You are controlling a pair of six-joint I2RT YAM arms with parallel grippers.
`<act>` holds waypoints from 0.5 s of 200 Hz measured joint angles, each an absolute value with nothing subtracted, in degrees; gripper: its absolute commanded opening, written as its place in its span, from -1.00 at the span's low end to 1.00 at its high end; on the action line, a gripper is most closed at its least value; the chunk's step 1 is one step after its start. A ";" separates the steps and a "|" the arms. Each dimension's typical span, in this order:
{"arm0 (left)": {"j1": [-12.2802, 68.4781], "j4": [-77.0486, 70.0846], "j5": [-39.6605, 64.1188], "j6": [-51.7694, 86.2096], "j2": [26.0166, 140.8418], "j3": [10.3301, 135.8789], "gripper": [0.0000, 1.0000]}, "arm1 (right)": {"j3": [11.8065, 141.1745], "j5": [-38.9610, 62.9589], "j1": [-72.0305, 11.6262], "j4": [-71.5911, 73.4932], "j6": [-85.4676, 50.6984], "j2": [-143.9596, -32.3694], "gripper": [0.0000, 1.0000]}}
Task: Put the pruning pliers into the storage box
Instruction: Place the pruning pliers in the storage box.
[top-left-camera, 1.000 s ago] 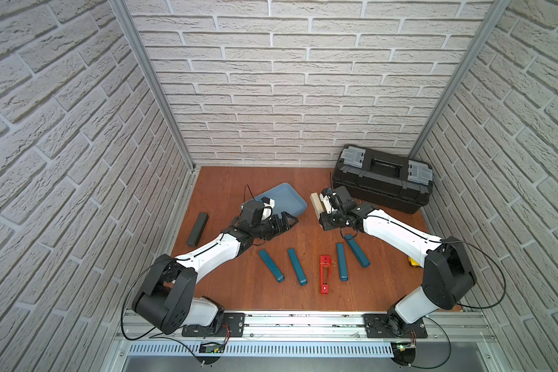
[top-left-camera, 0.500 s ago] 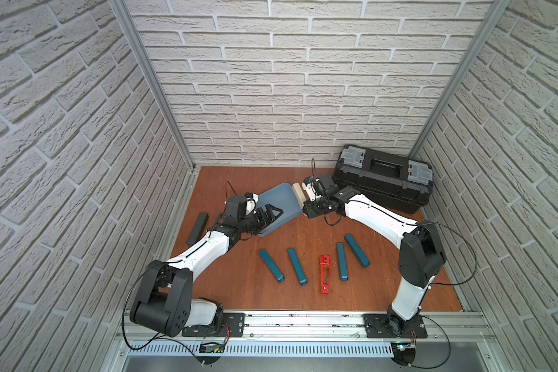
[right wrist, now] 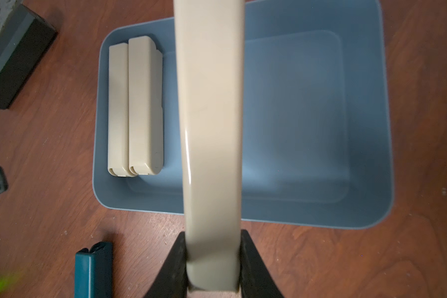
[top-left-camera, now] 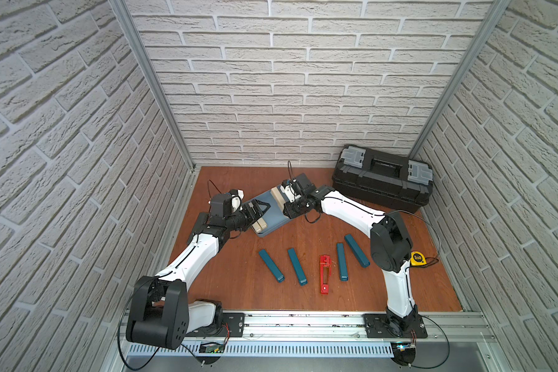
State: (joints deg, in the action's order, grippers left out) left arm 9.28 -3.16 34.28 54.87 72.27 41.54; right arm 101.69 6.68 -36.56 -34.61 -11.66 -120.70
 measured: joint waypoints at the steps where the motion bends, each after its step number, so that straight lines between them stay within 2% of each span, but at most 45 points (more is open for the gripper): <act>1: 9.21 -3.16 34.30 54.87 72.27 41.50 0.97 | 101.75 6.66 -36.58 -34.63 -11.66 -120.77 -0.95; 100: 2.70 -2.98 38.52 54.48 72.16 40.14 0.96 | 113.27 7.66 -39.66 -35.97 -12.27 -132.22 -0.95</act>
